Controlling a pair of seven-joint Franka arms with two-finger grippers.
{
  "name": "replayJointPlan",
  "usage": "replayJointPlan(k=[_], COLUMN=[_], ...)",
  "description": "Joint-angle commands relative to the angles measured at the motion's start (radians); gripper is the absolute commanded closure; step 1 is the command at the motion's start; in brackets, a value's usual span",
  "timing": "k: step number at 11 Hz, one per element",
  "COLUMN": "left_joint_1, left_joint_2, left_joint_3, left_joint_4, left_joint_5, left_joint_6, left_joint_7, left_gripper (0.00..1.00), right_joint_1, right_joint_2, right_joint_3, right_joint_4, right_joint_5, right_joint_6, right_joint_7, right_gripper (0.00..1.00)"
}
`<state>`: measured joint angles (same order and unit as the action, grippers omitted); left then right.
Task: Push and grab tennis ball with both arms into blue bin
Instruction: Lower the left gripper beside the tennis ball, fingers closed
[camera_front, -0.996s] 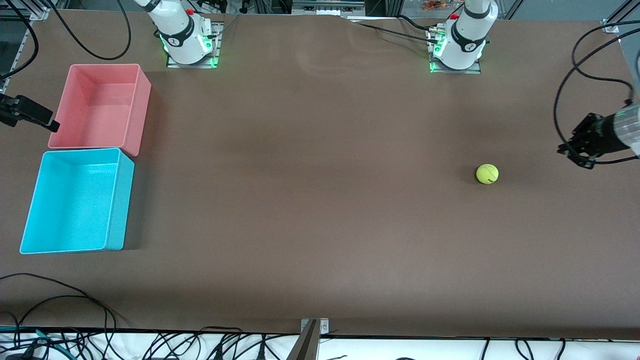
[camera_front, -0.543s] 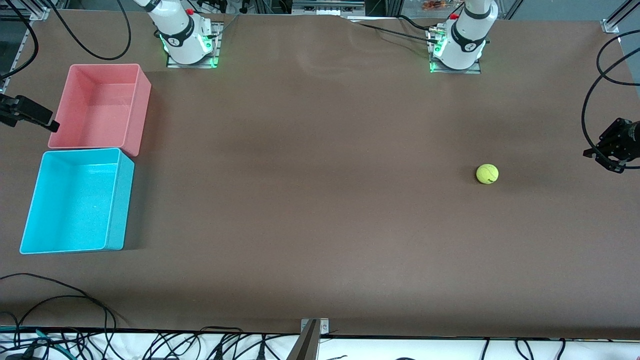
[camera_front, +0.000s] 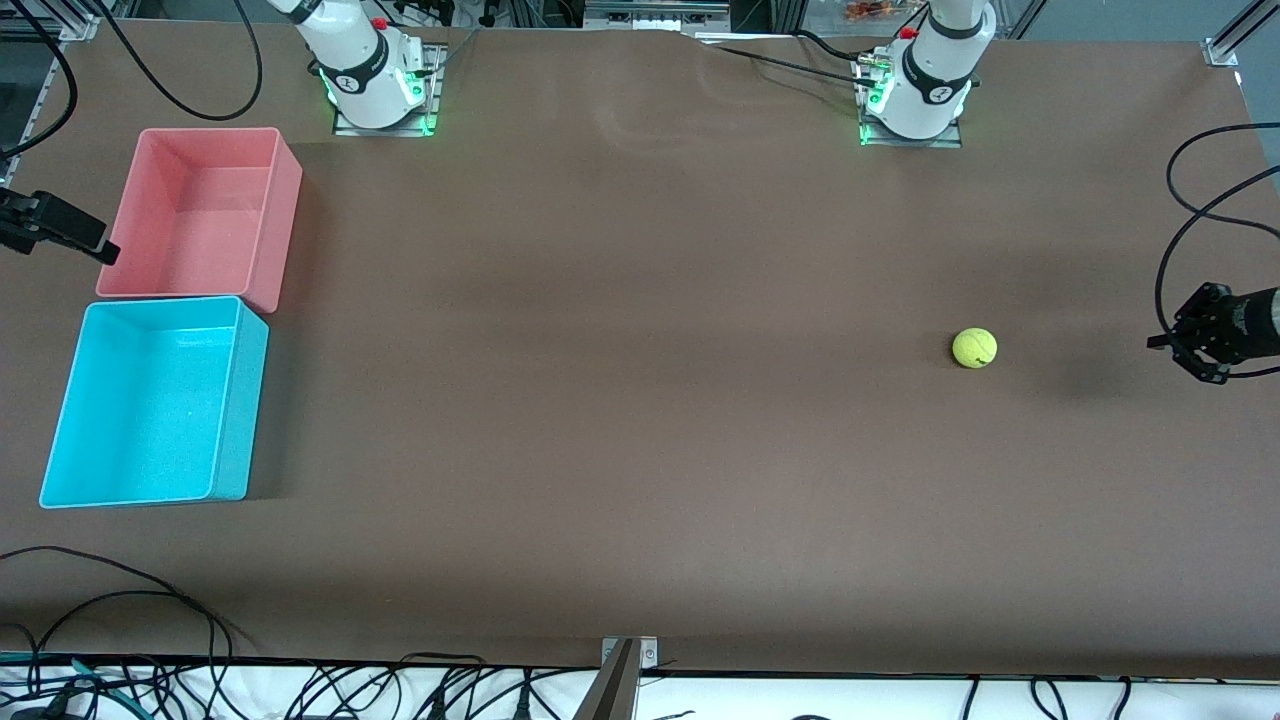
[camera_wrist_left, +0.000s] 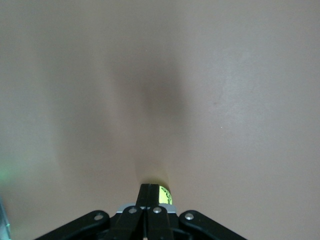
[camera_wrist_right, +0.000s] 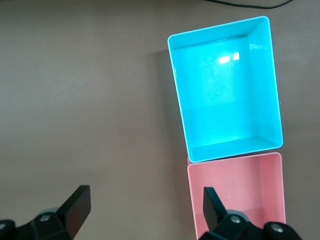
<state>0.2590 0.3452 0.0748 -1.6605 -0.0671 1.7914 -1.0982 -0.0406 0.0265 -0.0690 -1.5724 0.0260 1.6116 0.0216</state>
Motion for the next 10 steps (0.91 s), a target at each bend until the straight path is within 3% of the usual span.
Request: replayJointPlan(k=[1, 4, 7, 9, 10], left_joint_1=[0.0, -0.001, 0.005, -0.004, -0.007], left_joint_2=[-0.041, -0.055, -0.083, -0.059, -0.048], left_joint_3=[-0.009, -0.026, -0.044, -0.047, -0.05], left_joint_4=[-0.204, -0.316, -0.468, -0.586, -0.588], left_joint_5=[-0.033, -0.034, -0.039, -0.059, -0.059], left_joint_6=[0.22, 0.308, 0.466, 0.679, 0.684], left_joint_7=[-0.046, -0.136, -0.173, -0.181, -0.215], left_gripper=[1.0, 1.0, 1.0, 1.0, 1.0], right_joint_1=[-0.001, -0.001, -0.001, -0.001, -0.001], right_joint_2=[0.012, 0.012, 0.012, 0.012, 0.012], right_joint_3=[0.002, 0.002, 0.002, 0.002, 0.002], right_joint_4=[0.032, 0.032, 0.032, 0.032, 0.032], right_joint_5=[0.003, 0.003, 0.005, 0.005, 0.003], right_joint_6=[-0.021, -0.018, -0.021, -0.021, -0.021], right_joint_7=[-0.019, -0.011, -0.014, -0.012, -0.011], right_gripper=[0.0, 0.0, 0.0, 0.0, 0.0])
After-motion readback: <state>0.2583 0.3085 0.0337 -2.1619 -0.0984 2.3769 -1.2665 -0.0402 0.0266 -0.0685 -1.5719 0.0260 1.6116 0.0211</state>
